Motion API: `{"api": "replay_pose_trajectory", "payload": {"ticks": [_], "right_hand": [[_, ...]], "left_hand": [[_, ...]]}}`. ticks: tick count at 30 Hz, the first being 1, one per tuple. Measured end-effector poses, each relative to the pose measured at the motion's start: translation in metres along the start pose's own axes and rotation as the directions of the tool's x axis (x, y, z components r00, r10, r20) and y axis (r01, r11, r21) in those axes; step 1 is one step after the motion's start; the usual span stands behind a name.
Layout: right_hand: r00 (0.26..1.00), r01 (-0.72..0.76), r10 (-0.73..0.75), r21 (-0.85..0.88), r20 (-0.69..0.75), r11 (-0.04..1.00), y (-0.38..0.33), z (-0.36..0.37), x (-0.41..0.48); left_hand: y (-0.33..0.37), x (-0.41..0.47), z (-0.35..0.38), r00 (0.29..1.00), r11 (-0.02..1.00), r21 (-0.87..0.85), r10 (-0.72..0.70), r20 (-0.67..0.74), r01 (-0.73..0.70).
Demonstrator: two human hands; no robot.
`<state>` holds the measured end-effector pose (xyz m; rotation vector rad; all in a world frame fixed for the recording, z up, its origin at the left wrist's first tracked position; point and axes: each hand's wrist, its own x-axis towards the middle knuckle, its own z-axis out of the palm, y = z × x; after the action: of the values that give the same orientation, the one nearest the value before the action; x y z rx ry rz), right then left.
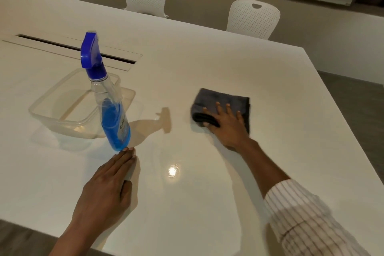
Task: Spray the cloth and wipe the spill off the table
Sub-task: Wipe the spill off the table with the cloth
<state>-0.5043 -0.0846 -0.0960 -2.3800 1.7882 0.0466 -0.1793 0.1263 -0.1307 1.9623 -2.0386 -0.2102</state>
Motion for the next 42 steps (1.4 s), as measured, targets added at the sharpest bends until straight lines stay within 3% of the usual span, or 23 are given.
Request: {"api": "replay_pose_trajectory", "payload": {"ticks": [5,7,10,14,18,22,26,29,36,42], "right_hand": [[0.932,0.359,-0.363,-0.083,-0.027,0.929,-0.093,0.029,-0.084],[0.906,0.419,-0.422,-0.085,-0.028,0.904,-0.101,0.036,-0.135],[0.898,0.42,-0.435,-0.164,-0.069,0.893,-0.082,0.042,-0.187],[0.938,0.339,-0.347,-0.154,-0.023,0.928,-0.023,0.037,-0.184],[0.995,0.098,-0.098,-0.003,0.001,0.995,0.03,0.013,-0.105],[0.998,-0.061,0.061,0.044,0.0,0.997,0.033,0.002,-0.001],[1.0,-0.018,0.016,0.079,0.026,0.997,-0.017,-0.01,0.053],[0.995,0.094,-0.096,0.06,0.032,0.994,-0.065,-0.005,0.046],[0.945,0.317,-0.318,-0.024,-0.073,0.948,-0.124,0.038,-0.11],[0.934,0.342,-0.353,-0.151,-0.055,0.927,-0.081,0.048,-0.212]], "left_hand": [[0.001,0.0,-0.002,0.999,0.999,-0.021,-0.027,0.022,0.027],[0.001,0.001,-0.003,0.999,0.999,-0.037,-0.035,0.03,0.036],[0.002,0.001,-0.002,0.999,0.999,-0.026,-0.045,0.023,0.045],[0.0,0.0,0.001,1.0,1.0,-0.004,-0.02,-0.001,0.02],[0.001,-0.001,0.002,0.999,1.0,-0.002,0.014,-0.029,-0.014],[0.002,0.0,0.002,0.998,1.0,-0.02,0.017,-0.055,-0.018],[0.0,-0.001,0.003,0.999,0.999,-0.053,-0.003,-0.043,0.001],[0.0,-0.001,0.003,0.999,0.997,-0.079,-0.004,-0.032,0.001],[-0.01,0.001,0.005,0.999,0.986,-0.163,0.021,-0.046,-0.029],[-0.004,0.002,0.002,0.999,0.993,-0.118,-0.003,-0.048,-0.002]]}}
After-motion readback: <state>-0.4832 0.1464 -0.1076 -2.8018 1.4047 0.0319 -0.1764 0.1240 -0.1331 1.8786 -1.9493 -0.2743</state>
